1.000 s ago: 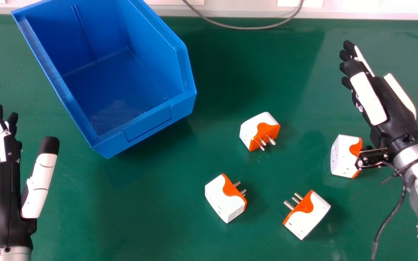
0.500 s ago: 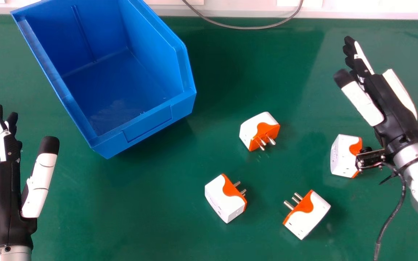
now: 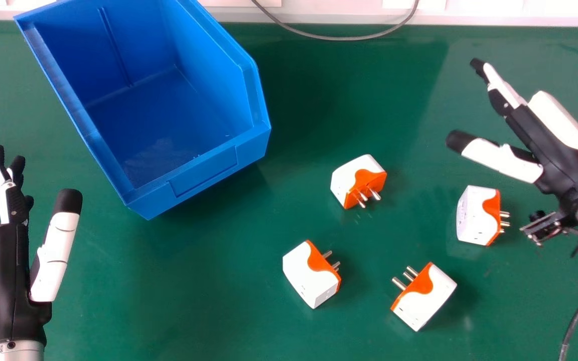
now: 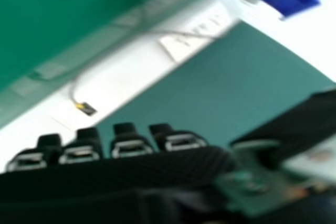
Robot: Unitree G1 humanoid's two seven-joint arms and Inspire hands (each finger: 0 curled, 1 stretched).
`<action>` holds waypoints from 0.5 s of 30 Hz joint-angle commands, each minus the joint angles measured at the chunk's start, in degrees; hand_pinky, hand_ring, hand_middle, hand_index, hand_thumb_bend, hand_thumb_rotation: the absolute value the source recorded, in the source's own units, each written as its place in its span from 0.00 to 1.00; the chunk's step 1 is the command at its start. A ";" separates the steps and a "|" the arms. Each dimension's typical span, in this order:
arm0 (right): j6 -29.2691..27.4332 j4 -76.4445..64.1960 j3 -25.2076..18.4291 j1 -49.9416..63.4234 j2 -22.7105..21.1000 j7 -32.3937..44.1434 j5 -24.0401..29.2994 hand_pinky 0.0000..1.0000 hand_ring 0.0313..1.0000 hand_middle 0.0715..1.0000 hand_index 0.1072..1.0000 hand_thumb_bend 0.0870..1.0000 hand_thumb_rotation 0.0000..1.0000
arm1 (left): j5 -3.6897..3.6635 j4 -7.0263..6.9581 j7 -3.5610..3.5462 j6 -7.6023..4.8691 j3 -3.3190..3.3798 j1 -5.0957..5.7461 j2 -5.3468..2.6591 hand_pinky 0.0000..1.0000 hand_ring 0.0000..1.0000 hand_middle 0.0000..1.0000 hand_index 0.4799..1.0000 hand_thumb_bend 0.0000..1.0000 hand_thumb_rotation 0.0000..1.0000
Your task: Pick all objects and put in blue box
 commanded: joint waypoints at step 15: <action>5.72 -1.32 8.06 -7.23 -8.43 8.01 -7.86 0.91 1.00 1.00 0.98 0.83 0.58 | -0.99 -1.76 0.21 0.70 0.04 -0.07 -0.31 0.95 1.00 1.00 1.00 0.74 1.00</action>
